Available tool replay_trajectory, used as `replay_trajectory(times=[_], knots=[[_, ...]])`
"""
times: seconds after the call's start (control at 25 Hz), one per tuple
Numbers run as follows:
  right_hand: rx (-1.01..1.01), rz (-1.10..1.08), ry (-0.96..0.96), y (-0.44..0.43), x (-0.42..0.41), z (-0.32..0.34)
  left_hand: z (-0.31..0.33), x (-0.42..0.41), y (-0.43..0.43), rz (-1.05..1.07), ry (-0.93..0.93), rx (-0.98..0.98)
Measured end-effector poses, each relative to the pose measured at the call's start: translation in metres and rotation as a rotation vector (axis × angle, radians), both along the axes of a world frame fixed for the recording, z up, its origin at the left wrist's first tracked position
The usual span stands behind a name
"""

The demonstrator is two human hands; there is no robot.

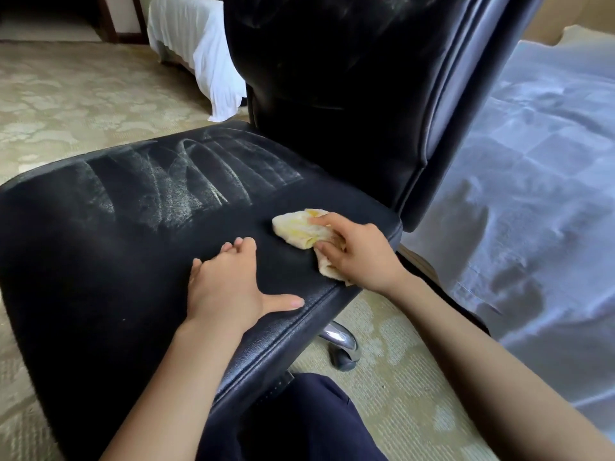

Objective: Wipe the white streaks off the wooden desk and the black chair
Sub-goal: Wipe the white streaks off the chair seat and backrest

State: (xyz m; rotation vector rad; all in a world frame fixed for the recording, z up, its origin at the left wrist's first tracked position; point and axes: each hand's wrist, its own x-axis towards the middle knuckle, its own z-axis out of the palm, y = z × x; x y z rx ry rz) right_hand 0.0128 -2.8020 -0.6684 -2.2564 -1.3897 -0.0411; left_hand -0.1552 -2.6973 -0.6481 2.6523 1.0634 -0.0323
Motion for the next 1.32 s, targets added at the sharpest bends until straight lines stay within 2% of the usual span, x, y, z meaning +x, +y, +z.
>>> replay_trajectory(times=[0.12,0.32,0.44,0.6,0.88,1.0,1.16,1.32], knots=[[0.066,-0.232,0.009,-0.014,0.033,-0.007,0.002,-0.001,-0.003,-0.004,-0.006,0.014],[0.131,-0.506,0.165,-0.020,0.086,-0.008,0.003,-0.001,-0.005,-0.011,-0.005,0.023],[0.044,-0.584,0.093,-0.005,0.099,0.000,-0.001,0.000,-0.004,-0.027,-0.012,0.044],[-0.142,-0.567,-0.053,0.024,0.093,0.015,-0.005,0.005,-0.003,-0.028,-0.001,0.038],[-0.155,-0.375,0.128,0.085,0.091,0.019,-0.003,0.007,-0.006,-0.013,-0.010,0.027],[-0.103,-0.358,0.159,0.068,0.097,0.013,0.000,0.006,-0.008,0.003,-0.013,0.028],[0.043,-0.473,0.198,0.024,0.099,-0.003,0.003,0.005,-0.010,0.008,-0.020,0.036],[0.102,-0.535,0.189,-0.007,0.087,-0.005,-0.002,0.004,-0.007,-0.009,-0.010,0.029]])
